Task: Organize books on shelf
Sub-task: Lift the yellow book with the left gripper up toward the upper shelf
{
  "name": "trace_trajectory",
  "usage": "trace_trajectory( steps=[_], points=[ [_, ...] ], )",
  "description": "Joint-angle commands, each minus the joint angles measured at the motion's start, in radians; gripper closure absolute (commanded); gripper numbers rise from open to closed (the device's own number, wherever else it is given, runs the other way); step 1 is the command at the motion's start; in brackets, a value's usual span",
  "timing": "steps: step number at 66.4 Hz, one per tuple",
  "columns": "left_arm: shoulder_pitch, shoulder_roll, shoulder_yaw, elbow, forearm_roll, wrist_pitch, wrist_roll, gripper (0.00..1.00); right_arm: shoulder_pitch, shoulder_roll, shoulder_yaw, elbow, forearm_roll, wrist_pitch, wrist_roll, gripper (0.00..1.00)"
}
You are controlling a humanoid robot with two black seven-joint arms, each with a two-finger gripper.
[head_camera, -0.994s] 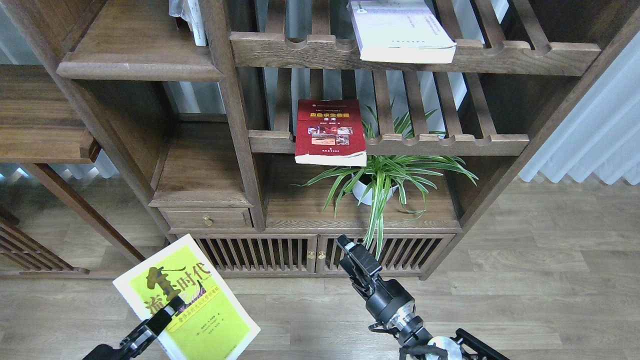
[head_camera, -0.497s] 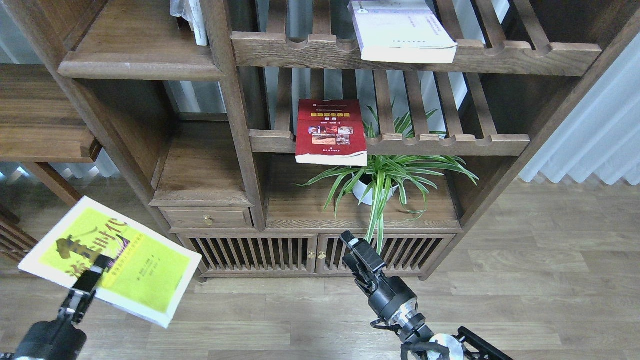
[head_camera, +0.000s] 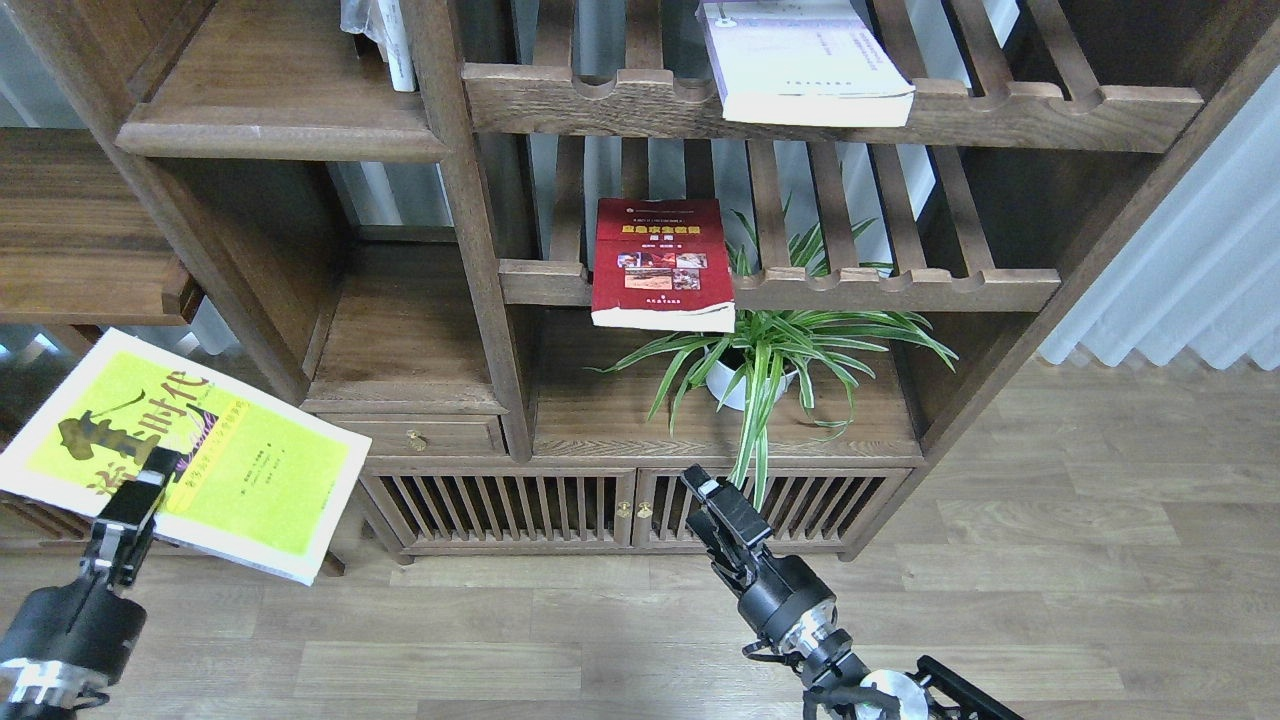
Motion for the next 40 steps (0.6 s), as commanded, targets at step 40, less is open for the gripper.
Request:
trace_trajectory(
  steps=[40],
  points=[
    [-0.139, 0.245, -0.095, 0.0, -0.168, 0.0, 0.003, 0.98, -0.003, 0.0, 0.001, -0.006, 0.0, 0.0, 0.0, 0.01]
  ],
)
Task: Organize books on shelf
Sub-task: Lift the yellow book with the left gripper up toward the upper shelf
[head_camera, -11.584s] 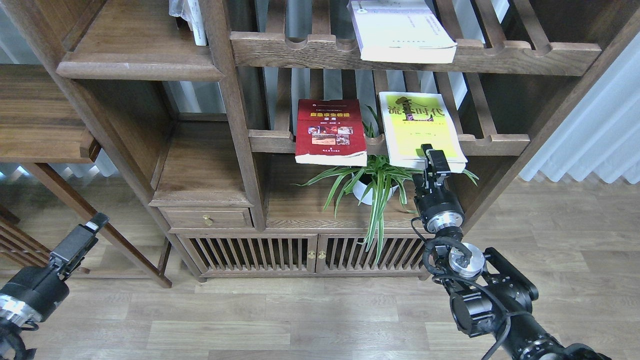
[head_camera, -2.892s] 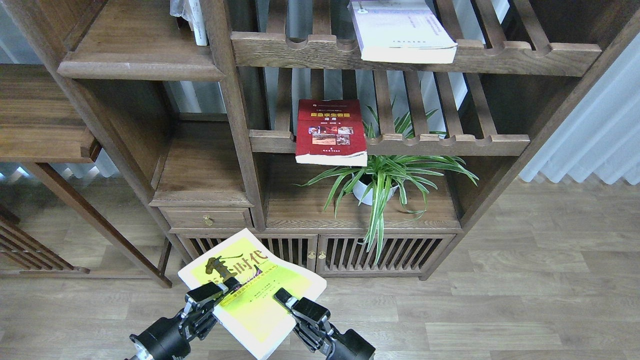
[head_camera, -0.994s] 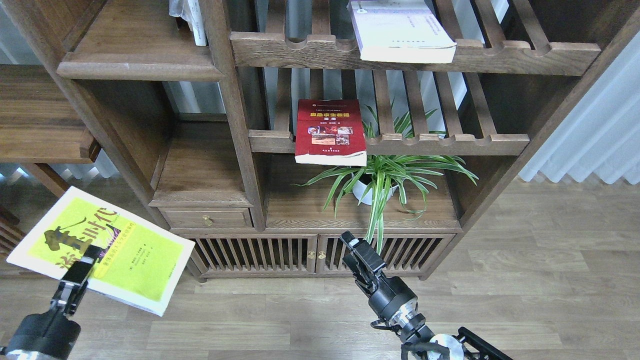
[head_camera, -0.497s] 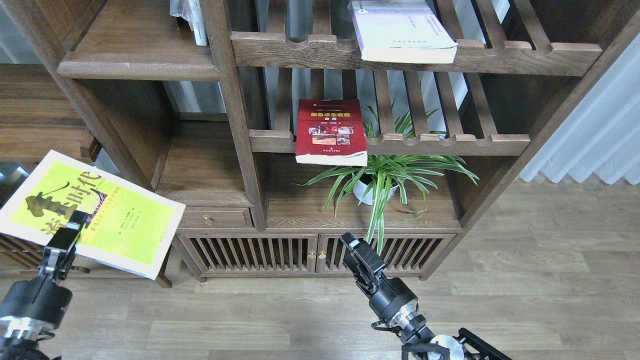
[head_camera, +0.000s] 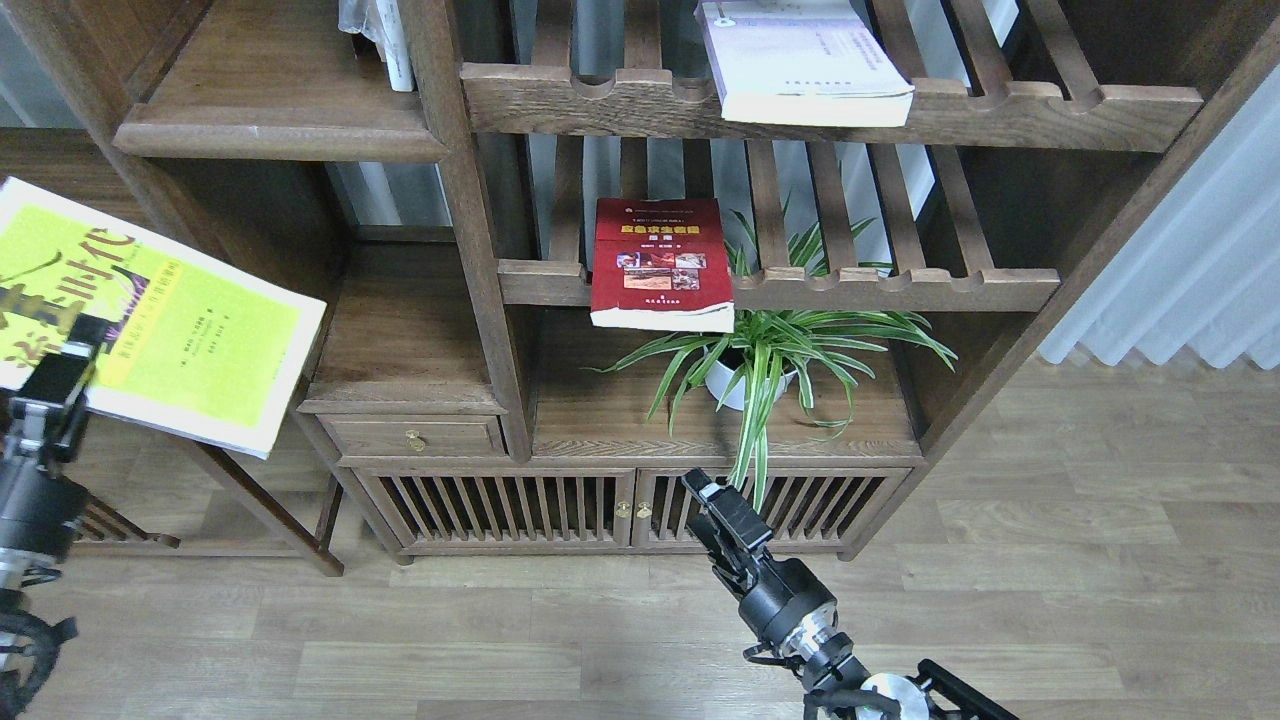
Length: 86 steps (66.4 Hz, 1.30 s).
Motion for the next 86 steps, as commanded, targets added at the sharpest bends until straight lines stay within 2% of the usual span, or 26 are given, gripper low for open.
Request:
trace_trajectory(
  steps=[1, 15, 41, 53, 63, 77, 86],
  points=[
    [-0.033, 0.083, -0.002, 0.0, -0.035, 0.0, 0.002, 0.98, 0.002, 0.0, 0.0, 0.0, 0.0, 0.0, 0.0, 0.01],
    [-0.162, 0.168, 0.057, 0.0, -0.037, 0.0, 0.015, 0.98, 0.003, 0.0, 0.0, 0.0, 0.0, 0.0, 0.0, 0.01],
    [-0.324, 0.25, 0.081, 0.002, -0.023, 0.0, 0.112, 0.98, -0.003, 0.0, 0.014, 0.006, 0.001, 0.0, 0.0, 0.01],
    [-0.393, 0.369, 0.135, 0.017, 0.079, 0.0, 0.134, 0.98, -0.004, 0.0, 0.014, 0.006, 0.001, 0.0, 0.0, 0.01],
    [-0.459, 0.423, 0.153, 0.021, 0.168, 0.0, 0.16, 0.98, -0.004, 0.0, 0.014, 0.006, 0.001, 0.0, 0.0, 0.01],
    [-0.615, 0.44, 0.199, 0.072, 0.28, 0.0, 0.189, 0.98, -0.004, 0.0, 0.015, 0.007, 0.001, 0.0, 0.0, 0.01],
    [-0.657, 0.46, 0.202, 0.087, 0.353, 0.0, 0.2, 0.98, -0.004, 0.0, 0.015, 0.007, 0.001, 0.0, 0.002, 0.01]
  ],
)
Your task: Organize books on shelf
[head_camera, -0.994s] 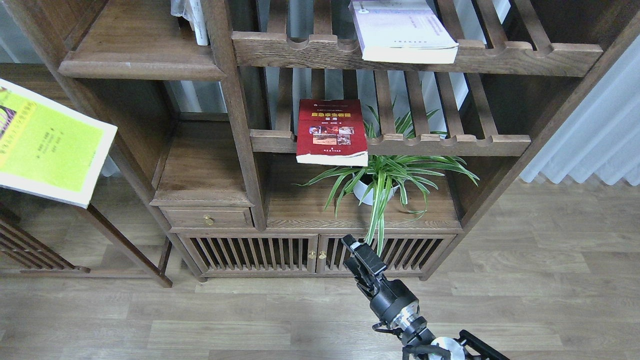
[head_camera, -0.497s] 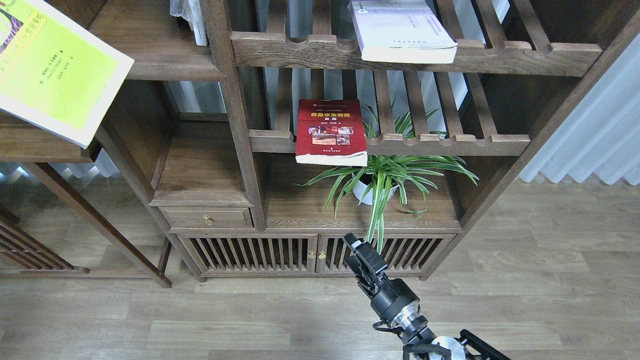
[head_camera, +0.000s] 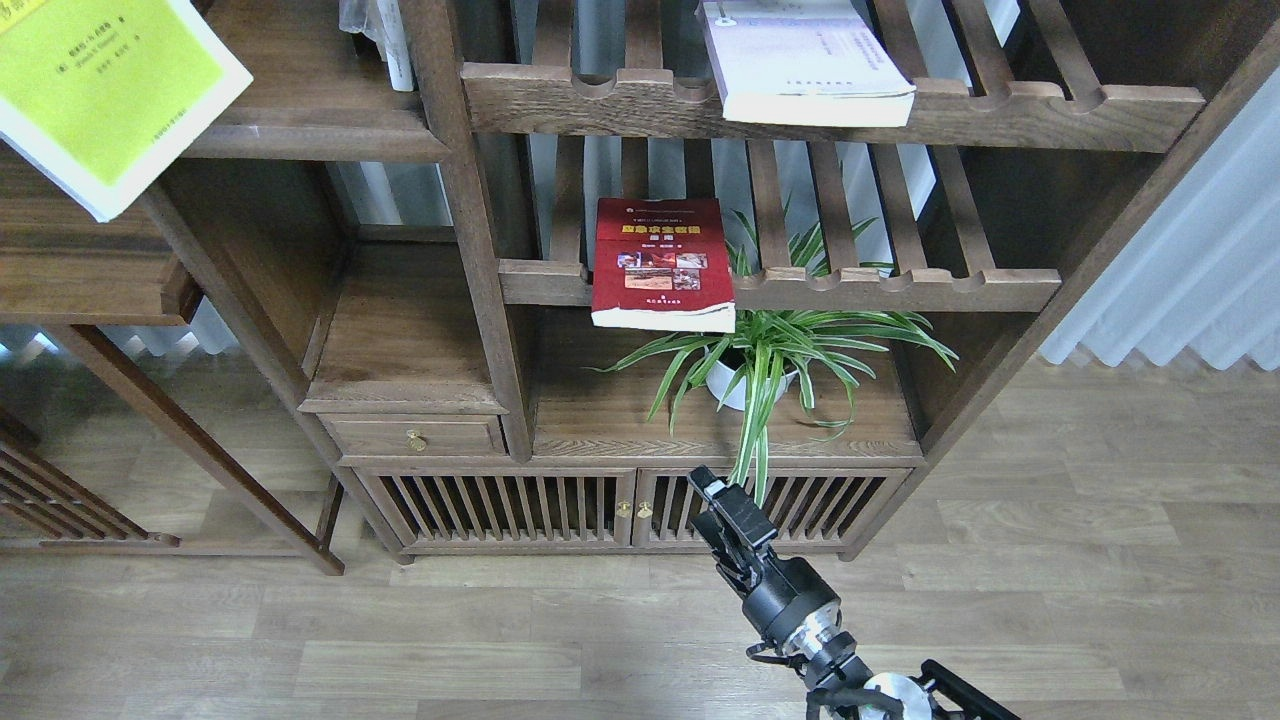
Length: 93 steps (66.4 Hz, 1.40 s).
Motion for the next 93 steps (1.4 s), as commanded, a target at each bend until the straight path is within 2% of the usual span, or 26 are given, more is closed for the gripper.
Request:
trace_trajectory(
  steps=[1, 36, 53, 64, 79, 93],
  points=[
    [-0.047, 0.02, 0.006, 0.016, 0.074, 0.0, 0.011, 0.98, 0.0, 0.0, 0.0, 0.001, 0.002, 0.0, 0.002, 0.01],
    [-0.343, 0.017, 0.19, 0.168, 0.313, 0.0, 0.005, 0.98, 0.0, 0.0, 0.0, 0.004, 0.002, 0.0, 0.002, 0.01],
    [-0.454, -0.07, 0.247, 0.278, 0.362, 0.0, -0.004, 0.98, -0.009, 0.0, 0.015, 0.005, 0.003, 0.0, 0.002, 0.01],
    [-0.538, -0.156, 0.265, 0.375, 0.444, 0.0, -0.059, 0.98, -0.015, 0.0, 0.019, 0.01, 0.003, 0.0, 0.002, 0.01],
    [-0.598, -0.162, 0.285, 0.45, 0.47, 0.0, -0.076, 0.98, -0.029, 0.0, 0.02, 0.03, 0.003, 0.0, 0.002, 0.01],
    [-0.628, -0.161, 0.308, 0.507, 0.47, 0.0, -0.144, 0.98, -0.029, 0.0, 0.02, 0.038, 0.003, 0.0, 0.002, 0.01]
  ],
)
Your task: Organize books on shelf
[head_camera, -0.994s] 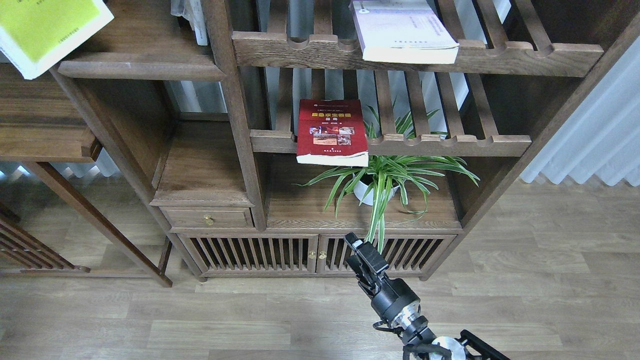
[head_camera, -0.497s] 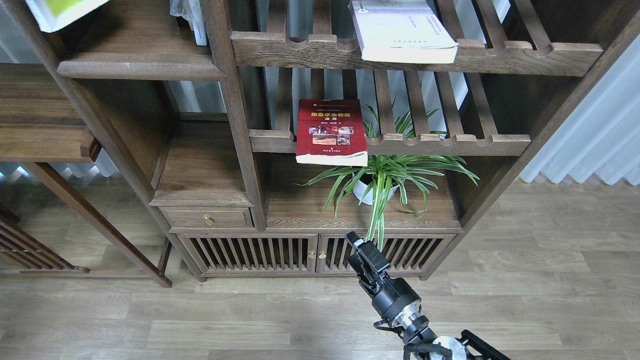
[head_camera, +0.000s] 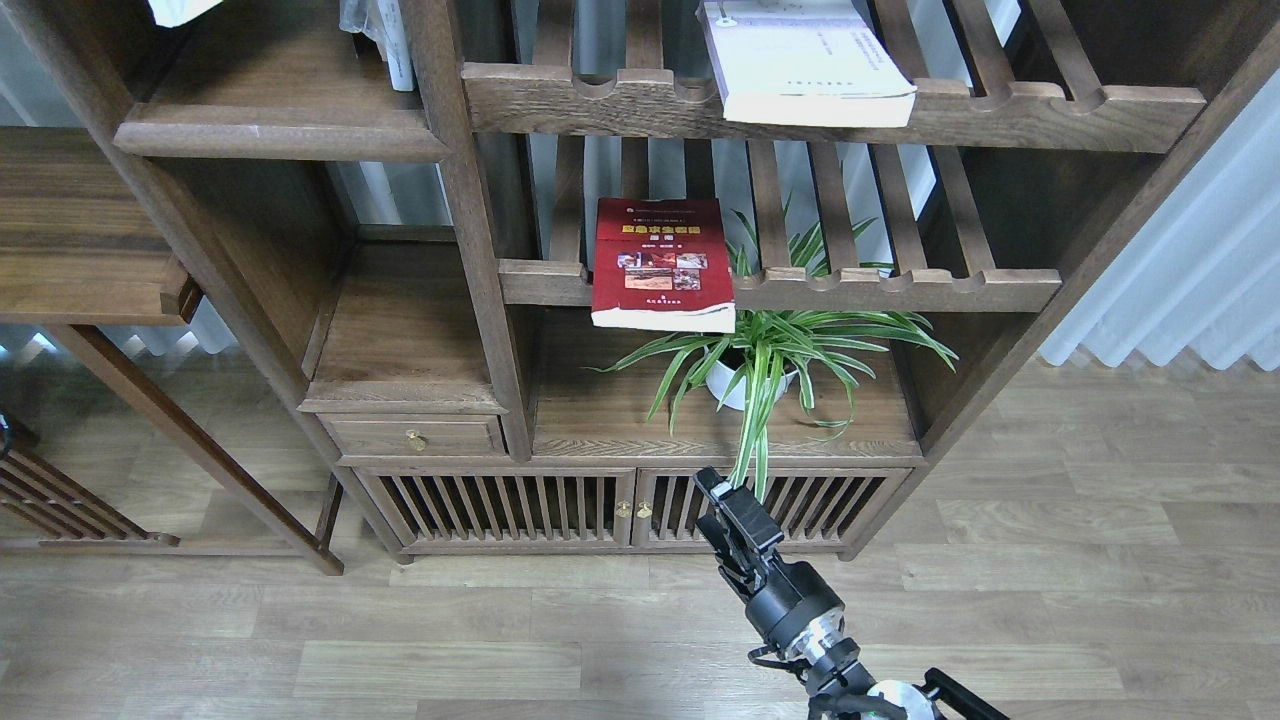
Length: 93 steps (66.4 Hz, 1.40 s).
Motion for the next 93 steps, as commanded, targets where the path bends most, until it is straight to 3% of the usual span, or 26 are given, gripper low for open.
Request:
trace_trajectory(
  steps=[1, 23, 29, 45, 79, 93],
  points=[
    [-0.02, 0.001, 0.014, 0.037, 0.0, 0.0, -0.041, 0.98, 0.0, 0.0, 0.0, 0.007, 0.0, 0.0, 0.0, 0.01],
    [-0.066, 0.0, 0.064, 0.138, 0.022, 0.0, -0.062, 0.98, 0.0, 0.0, 0.0, 0.015, 0.0, 0.0, 0.0, 0.01],
    [-0.073, 0.0, 0.076, 0.161, 0.023, 0.0, -0.084, 0.98, 0.0, 0.0, 0.0, 0.027, 0.0, 0.0, 0.0, 0.01],
    [-0.092, -0.017, 0.113, 0.227, 0.023, 0.0, -0.196, 0.98, 0.0, 0.0, 0.0, 0.035, 0.0, 0.0, 0.0, 0.01],
    [-0.13, -0.088, 0.136, 0.359, 0.023, 0.0, -0.26, 0.98, 0.001, 0.0, 0.0, 0.062, 0.005, 0.0, 0.0, 0.01],
    [-0.152, -0.092, 0.183, 0.399, 0.011, 0.0, -0.316, 0.98, -0.003, 0.0, 0.0, 0.078, 0.005, 0.0, 0.0, 0.01]
  ],
)
